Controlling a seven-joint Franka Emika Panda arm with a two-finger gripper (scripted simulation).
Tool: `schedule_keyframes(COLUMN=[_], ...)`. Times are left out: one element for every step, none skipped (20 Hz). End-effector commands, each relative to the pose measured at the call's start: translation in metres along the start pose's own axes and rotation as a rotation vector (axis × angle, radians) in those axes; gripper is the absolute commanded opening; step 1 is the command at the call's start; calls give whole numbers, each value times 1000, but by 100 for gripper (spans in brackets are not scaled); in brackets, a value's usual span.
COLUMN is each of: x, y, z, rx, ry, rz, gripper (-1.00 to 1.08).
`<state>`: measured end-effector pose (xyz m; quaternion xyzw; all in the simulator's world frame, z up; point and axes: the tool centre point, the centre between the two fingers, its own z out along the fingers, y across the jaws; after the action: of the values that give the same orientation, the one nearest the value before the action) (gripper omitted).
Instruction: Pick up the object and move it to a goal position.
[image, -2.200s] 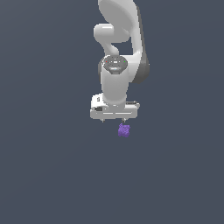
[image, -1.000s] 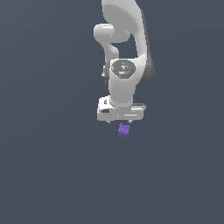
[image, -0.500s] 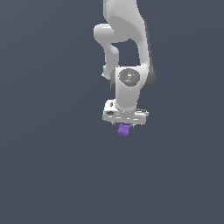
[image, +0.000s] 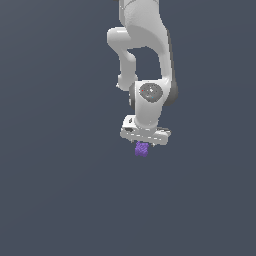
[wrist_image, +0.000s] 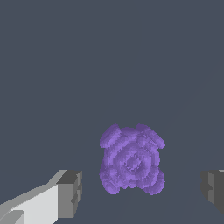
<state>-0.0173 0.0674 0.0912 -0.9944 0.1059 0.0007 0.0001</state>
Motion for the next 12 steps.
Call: schedule_keyframes(x=[0,0,0,0,0,0,-1,-1,-1,-1,-1,-1], y=[0,0,0,0,0,0,0,0,0,0,0,0], z=[1,1,1,2,4,6,9,13,17,22,28,33], rx=[0,0,0,0,0,0,0,0,0,0,0,0], ry=[1,0,0,0,0,0,0,0,1,1,1,1], rz=[7,2,2,2,2,2,3,3,4,4,4,5], gripper=[100,100,100,100,100,100,100,100,100,100,100,100])
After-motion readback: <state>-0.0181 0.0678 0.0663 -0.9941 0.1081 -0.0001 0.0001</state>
